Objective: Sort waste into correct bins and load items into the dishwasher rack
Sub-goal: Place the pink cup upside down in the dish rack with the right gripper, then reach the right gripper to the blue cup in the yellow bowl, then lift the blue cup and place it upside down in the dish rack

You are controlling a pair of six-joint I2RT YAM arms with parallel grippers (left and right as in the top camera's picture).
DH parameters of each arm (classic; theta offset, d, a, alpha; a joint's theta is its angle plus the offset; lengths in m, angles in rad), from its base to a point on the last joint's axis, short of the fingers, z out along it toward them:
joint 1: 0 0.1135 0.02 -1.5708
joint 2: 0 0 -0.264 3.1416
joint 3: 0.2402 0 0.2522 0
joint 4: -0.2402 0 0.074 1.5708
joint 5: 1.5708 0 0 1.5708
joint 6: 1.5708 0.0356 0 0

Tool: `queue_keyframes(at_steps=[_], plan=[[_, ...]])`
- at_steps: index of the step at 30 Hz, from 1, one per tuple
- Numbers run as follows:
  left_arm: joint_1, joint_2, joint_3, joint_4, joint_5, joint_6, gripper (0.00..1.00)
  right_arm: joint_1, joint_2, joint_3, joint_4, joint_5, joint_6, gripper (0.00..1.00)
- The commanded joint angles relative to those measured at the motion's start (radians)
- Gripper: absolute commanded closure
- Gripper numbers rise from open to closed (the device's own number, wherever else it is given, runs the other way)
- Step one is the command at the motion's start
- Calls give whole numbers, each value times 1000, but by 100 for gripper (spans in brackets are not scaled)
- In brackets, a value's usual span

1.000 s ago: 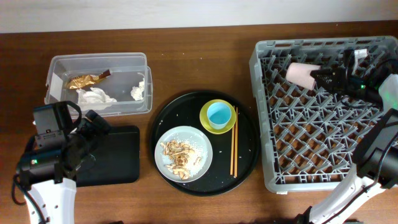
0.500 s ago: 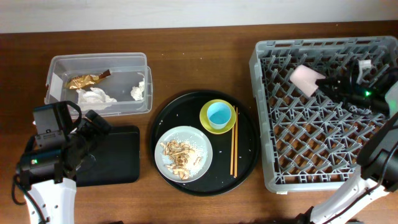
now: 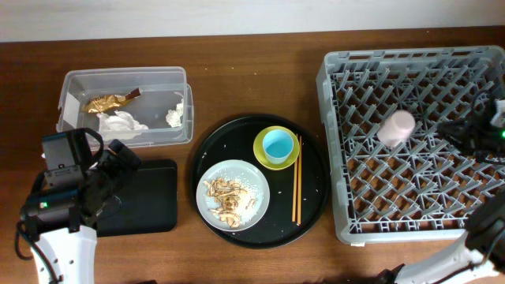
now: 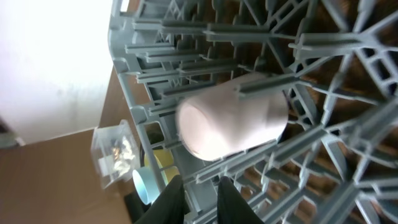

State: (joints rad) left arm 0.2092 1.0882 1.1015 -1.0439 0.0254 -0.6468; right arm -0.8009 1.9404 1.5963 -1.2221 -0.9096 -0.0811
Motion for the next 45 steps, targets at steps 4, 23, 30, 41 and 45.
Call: queue_keyframes(at_steps=[4,23,30,41,45], plan=[[1,-10,0,1,-7,12,1,78,-275,-3,24,190,103,82],[1,-10,0,1,-7,12,1,1415,-109,-3,270,922,372,53],[1,-10,0,1,-7,12,1,1442,40,-3,308,996,405,59],[1,-10,0,1,-7,12,1,1442,93,2,322,1052,416,80],[1,-10,0,1,-7,12,1,1441,81,57,290,1046,416,93]])
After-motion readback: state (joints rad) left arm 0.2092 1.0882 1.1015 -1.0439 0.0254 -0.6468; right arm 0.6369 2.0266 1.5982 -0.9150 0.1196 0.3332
